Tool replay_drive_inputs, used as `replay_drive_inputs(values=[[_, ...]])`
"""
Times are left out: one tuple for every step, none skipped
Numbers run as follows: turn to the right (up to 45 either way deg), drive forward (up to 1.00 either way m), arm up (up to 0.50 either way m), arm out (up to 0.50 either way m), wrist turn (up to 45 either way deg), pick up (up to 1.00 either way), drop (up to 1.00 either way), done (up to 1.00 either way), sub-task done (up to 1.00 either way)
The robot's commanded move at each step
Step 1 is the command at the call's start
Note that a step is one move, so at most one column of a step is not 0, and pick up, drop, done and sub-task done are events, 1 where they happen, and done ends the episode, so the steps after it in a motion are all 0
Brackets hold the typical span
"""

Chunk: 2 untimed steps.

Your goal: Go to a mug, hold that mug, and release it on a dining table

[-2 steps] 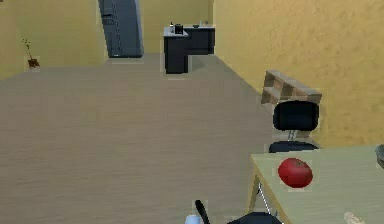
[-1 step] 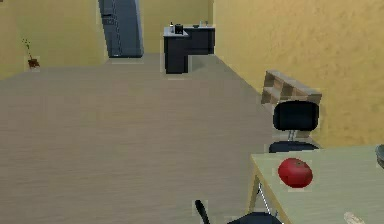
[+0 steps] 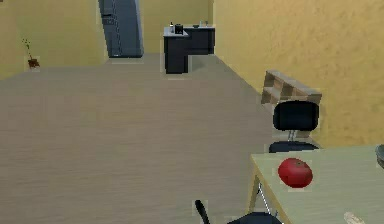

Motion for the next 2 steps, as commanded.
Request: replay_drive_inputs(values=[[0.0, 0.0, 0.0, 0.0, 45.0, 0.0, 0.0, 0.0, 0.0], [0.0, 0.0, 0.0, 0.0, 18.0, 0.0, 0.0, 0.0, 0.0]])
